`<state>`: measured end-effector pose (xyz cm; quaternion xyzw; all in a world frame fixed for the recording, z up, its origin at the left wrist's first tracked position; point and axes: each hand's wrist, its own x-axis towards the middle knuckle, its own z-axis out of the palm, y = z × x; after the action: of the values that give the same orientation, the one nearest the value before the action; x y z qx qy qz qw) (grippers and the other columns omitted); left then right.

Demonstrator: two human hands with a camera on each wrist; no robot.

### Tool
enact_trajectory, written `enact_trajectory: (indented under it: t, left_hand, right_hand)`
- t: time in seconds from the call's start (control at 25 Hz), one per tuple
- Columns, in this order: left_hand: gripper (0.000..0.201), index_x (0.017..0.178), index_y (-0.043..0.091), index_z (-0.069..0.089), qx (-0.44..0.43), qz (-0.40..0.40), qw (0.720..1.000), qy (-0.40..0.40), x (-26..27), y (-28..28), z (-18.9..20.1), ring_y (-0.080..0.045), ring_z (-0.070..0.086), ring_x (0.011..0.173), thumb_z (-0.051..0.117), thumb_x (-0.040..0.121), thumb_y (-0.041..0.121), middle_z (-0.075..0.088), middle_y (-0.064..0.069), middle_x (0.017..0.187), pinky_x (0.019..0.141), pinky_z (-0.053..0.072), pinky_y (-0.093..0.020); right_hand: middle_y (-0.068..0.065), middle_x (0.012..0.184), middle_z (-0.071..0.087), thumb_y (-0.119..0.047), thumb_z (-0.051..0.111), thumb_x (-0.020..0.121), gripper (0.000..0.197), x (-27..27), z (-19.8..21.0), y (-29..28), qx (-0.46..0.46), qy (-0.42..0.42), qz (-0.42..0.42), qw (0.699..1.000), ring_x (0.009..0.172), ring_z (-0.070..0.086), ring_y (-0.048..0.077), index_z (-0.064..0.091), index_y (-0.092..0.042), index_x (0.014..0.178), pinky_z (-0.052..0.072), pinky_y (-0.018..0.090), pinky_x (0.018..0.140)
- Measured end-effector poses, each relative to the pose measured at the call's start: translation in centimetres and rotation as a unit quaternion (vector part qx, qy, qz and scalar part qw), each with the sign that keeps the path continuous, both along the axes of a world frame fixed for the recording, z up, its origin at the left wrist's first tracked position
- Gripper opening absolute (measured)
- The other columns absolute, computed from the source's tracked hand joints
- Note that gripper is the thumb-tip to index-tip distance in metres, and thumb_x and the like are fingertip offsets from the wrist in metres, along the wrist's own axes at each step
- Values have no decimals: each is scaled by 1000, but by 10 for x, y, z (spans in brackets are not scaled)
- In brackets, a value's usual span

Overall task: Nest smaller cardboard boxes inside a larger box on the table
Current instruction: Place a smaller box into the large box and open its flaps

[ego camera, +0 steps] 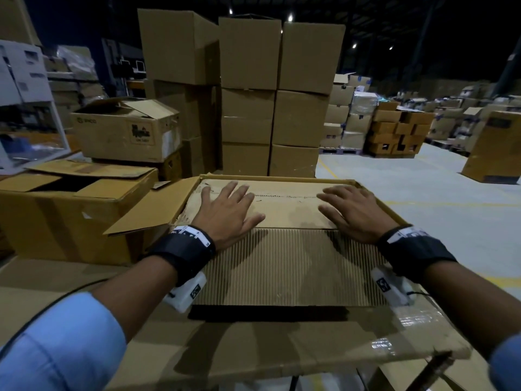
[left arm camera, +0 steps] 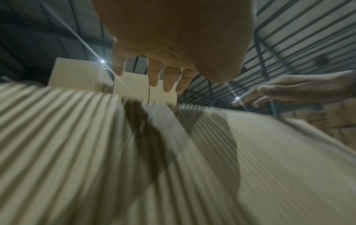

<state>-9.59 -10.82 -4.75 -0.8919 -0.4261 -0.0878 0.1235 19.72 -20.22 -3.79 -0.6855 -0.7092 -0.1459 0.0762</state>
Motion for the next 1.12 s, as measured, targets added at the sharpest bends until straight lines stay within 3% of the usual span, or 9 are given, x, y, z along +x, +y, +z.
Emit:
enact_trajectory:
  t: [0.16,0.32,0.48,0.72,0.88,1.12]
  left_hand:
    - [70,153,27,25,45,-23,999,14,14,8,47,-22,0,153,19,97,67,11,1,166,114,10,-67]
    - [72,155,26,22,45,-34,996,69,16,37,68,-23,-6,152,20,96,68,8,0,166,114,8,-70]
    - [76,156,31,16,-1,-31,987,157,14,72,48,-27,-16,151,18,93,73,-5,1,167,113,0,-71]
    - [81,156,41,12,-117,-31,966,229,28,120,23,-29,-27,147,13,87,82,-21,4,163,110,-11,-72]
    - [80,155,43,14,-157,-28,952,261,30,130,23,-30,-27,147,14,86,83,-23,6,163,109,-12,-72]
    - [81,156,41,10,-166,-36,944,283,38,125,25,-30,-26,147,20,87,82,-24,6,163,109,-15,-72]
  right_hand:
    - [-2,147,48,-65,9,96,68,-10,40,29,7,-53,58,997,136,38,23,47,-32,142,32,55,106]
    - [-3,151,43,-62,20,99,59,-16,60,64,-47,-110,48,992,139,35,22,41,-33,146,31,58,107]
    - [-3,158,34,-64,19,97,61,-23,49,87,-126,-157,57,978,145,27,22,33,-36,150,24,63,110]
    - [-8,166,-4,-83,14,86,77,-27,21,134,-277,-212,31,937,153,-5,26,4,-48,154,-3,75,110]
    - [-11,165,-14,-90,15,78,84,-26,16,153,-305,-216,53,926,152,-11,25,-1,-53,152,-5,78,106]
    - [-11,164,-17,-90,21,79,84,-18,17,158,-321,-186,78,925,152,-11,25,-1,-54,151,-4,78,107]
